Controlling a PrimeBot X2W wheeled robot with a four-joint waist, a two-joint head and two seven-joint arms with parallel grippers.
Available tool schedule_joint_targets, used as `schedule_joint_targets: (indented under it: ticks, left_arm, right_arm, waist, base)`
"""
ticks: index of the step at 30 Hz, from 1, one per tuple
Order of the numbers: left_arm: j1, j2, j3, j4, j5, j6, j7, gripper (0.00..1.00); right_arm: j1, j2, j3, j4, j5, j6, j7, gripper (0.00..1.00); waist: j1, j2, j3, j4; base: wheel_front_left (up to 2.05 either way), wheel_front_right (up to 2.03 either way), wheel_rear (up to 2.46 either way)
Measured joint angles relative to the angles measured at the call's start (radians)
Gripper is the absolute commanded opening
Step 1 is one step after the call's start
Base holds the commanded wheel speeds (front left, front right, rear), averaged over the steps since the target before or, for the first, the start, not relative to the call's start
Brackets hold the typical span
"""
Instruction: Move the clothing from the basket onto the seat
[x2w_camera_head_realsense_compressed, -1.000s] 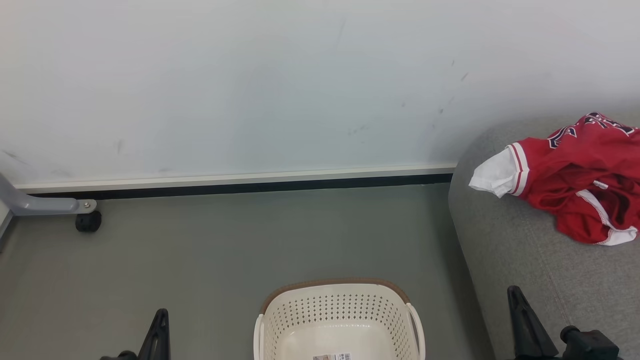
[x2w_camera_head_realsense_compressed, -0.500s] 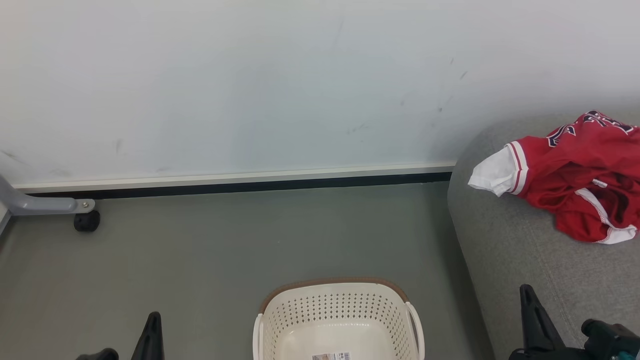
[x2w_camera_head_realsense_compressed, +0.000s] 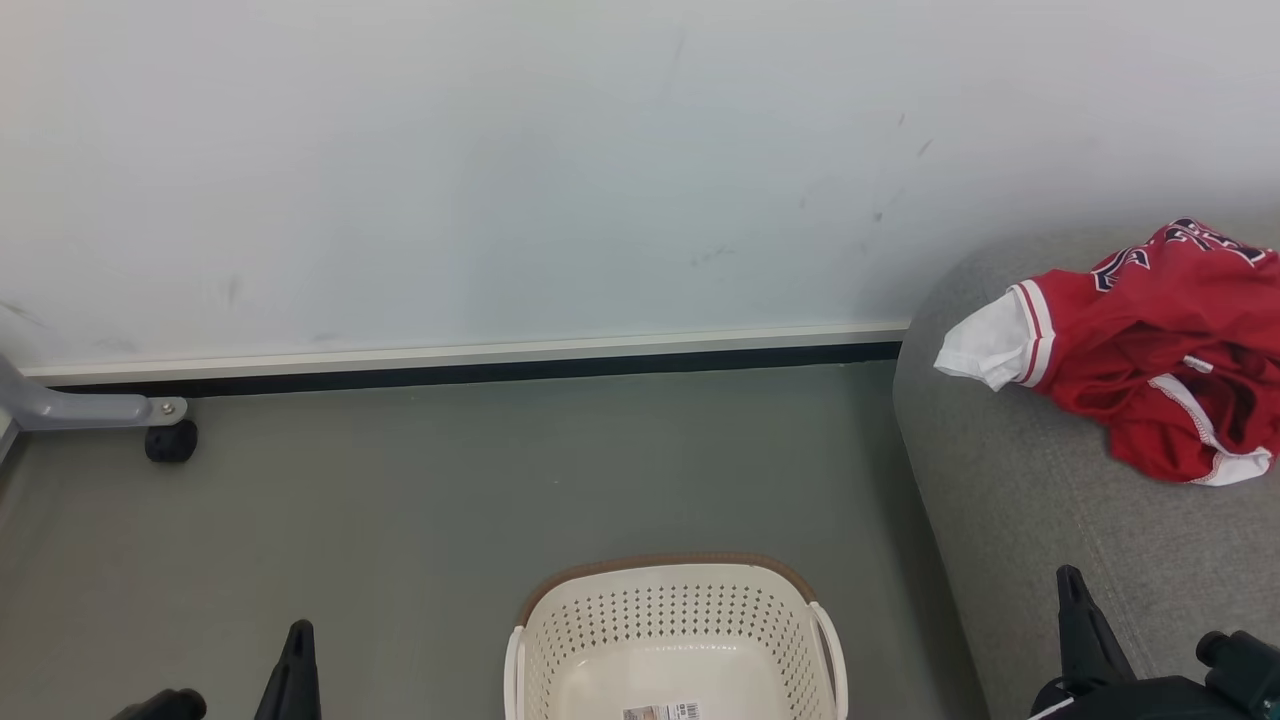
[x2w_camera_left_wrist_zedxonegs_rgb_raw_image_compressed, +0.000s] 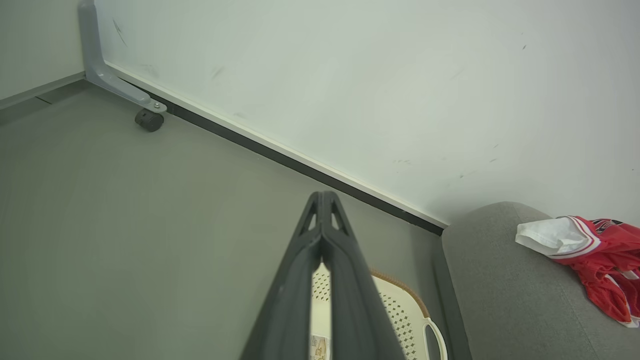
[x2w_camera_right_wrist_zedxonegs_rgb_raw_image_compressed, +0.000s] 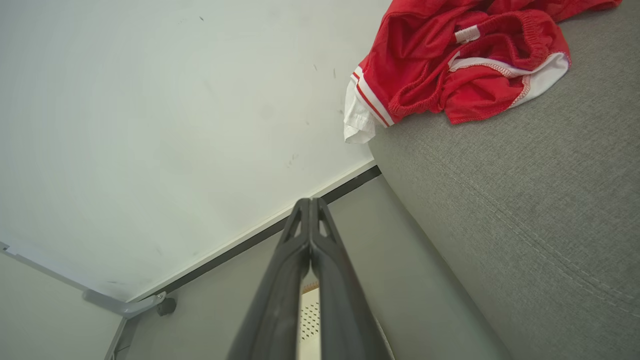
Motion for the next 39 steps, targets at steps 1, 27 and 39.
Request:
schedule_joint_targets:
  ticks: [1, 27, 39]
  left_arm:
    - [-0.001, -0.002, 0.003, 0.001, -0.014, 0.0, 0.004, 0.0]
    - [-0.051, -0.042, 0.074, 0.031, -0.333, -0.063, 0.094, 0.0]
    - [-0.08, -0.059, 0.107, 0.043, -0.477, -0.097, 0.137, 0.0]
  right_arm:
    - [0.0, 0.002, -0.004, 0.002, 0.013, 0.002, 0.001, 0.0]
    - [-0.043, 0.04, -0.102, 0.053, 0.338, 0.065, 0.089, 0.0]
    - [-0.062, 0.058, -0.148, 0.081, 0.492, 0.097, 0.13, 0.0]
  waist:
    - [0.0, 0.0, 0.0, 0.0]
    - [0.0, 0.0, 0.005, -0.006]
    - [0.0, 0.0, 0.008, -0.008]
  base:
    - [0.0, 0.0, 0.0]
    - [0.0, 0.0, 0.0]
    - [0.0, 0.0, 0.0]
